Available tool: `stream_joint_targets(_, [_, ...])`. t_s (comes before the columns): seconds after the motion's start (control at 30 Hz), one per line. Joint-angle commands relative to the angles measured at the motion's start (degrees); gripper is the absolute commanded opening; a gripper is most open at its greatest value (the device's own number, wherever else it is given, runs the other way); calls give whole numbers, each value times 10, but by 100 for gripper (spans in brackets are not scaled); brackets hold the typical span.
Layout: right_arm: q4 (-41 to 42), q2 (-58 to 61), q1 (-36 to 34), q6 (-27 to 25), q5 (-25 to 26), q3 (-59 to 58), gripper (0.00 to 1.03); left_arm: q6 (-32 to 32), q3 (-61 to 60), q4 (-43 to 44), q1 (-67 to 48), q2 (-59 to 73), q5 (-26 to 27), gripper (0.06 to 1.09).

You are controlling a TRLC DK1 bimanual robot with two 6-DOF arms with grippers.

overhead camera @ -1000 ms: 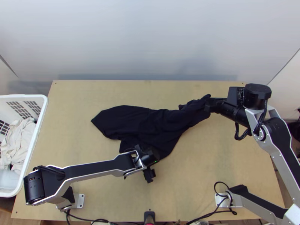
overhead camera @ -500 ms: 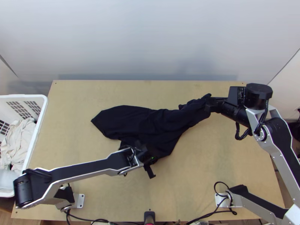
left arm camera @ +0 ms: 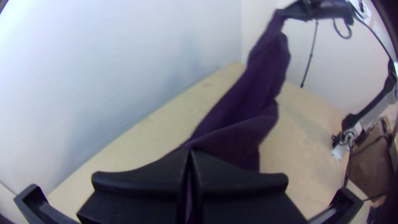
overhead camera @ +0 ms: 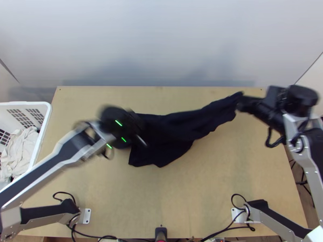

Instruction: Fold the t-shirt

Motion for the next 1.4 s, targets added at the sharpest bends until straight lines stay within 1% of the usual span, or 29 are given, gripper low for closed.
stream_joint_targets(0.0, [4,13,-76,50,-1,98,3,14,142,-64,184,-33,16,10])
stream_joint_targets(0.1, [-11,34,-81,56,-1,154,3,10,192,-65,233,-37,18,10])
stream_joint_targets(0.17, [-26,54,-84,70,-1,204,3,6,222,-66,251,-38,18,10])
stream_joint_targets(0.2, [-30,61,-84,78,-1,226,3,-2,237,-65,262,-38,18,10])
stream_joint_targets(0.27, [-30,71,-84,96,0,264,3,-40,269,-54,282,-41,18,9])
stream_joint_targets(0.33, [-33,84,-84,107,0,302,3,-72,281,-22,293,-55,12,10])
stream_joint_targets(0.4, [-40,103,-80,119,0,349,3,-87,284,10,299,-67,-4,9])
stream_joint_targets(0.57, [-55,152,-78,139,0,465,3,-96,294,16,298,-80,-7,9])
stream_joint_targets(0.7, [-62,147,-50,136,-4,489,3,-95,284,15,297,-105,-7,9])
stream_joint_targets(0.77, [-77,130,-25,121,-25,491,3,-90,284,14,280,-119,-7,9])
stream_joint_targets(0.87, [-103,100,-1,106,-34,492,3,-87,289,12,256,-137,-7,9])
stream_joint_targets(0.93, [-124,82,-2,106,-51,496,3,-91,292,2,253,-148,-7,9])
stream_joint_targets(1.0, [-157,63,-6,107,-80,510,3,-97,287,-13,248,-163,-5,10])
stream_joint_targets(1.17, [-220,3,-26,114,-134,516,3,-105,241,-29,248,-216,-5,10])
stream_joint_targets(1.37, [-269,-37,-36,115,-155,534,3,-108,232,-58,254,-261,-5,9])
